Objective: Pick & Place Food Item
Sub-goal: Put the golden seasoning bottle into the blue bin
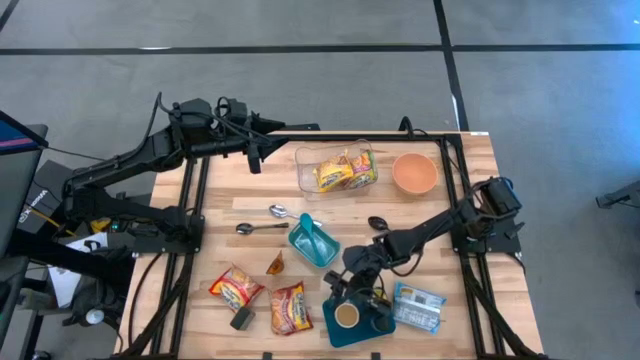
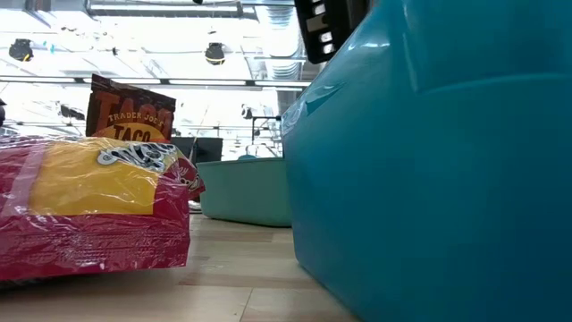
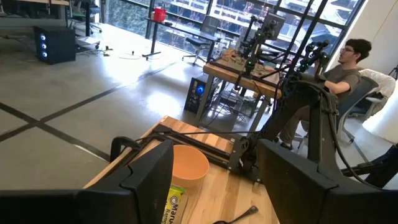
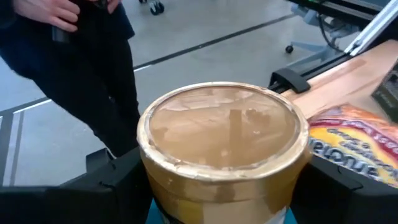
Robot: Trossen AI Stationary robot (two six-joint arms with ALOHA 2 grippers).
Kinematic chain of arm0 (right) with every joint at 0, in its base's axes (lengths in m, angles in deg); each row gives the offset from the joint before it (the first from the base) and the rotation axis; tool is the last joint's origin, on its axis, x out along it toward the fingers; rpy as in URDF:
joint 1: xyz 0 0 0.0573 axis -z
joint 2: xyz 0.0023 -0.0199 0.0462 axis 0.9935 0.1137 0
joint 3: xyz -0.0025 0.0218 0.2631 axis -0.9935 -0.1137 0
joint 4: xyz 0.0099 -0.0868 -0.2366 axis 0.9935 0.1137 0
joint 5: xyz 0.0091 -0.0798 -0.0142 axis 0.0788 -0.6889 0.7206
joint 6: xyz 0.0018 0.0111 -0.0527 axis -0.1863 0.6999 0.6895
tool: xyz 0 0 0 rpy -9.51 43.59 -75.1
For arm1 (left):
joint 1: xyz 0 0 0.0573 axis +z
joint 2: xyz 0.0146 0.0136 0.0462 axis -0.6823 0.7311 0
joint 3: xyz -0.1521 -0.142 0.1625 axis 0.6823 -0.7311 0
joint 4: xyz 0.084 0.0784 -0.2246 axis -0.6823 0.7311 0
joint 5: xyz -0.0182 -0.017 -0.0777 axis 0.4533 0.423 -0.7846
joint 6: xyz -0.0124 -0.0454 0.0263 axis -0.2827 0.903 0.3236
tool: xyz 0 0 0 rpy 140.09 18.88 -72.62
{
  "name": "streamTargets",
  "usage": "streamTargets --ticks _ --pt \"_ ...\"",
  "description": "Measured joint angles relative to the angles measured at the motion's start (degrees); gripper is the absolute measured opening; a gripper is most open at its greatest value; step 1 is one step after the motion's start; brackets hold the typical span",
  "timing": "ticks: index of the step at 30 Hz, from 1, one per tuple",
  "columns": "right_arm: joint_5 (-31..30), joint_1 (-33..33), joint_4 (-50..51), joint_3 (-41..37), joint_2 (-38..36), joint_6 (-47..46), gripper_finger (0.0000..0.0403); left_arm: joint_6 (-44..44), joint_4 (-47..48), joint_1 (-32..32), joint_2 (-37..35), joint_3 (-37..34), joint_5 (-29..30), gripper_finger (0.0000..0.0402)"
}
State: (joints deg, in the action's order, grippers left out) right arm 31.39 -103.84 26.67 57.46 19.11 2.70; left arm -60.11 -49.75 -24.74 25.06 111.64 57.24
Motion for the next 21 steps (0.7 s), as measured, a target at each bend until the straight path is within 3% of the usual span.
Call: streamTargets --ticks 21 --pt "-4.85 -1.22 2.03 0.0 0.0 -3.05 0.0291 0.02 0.07 0.0 0.0 0.0 -0.01 0.0224"
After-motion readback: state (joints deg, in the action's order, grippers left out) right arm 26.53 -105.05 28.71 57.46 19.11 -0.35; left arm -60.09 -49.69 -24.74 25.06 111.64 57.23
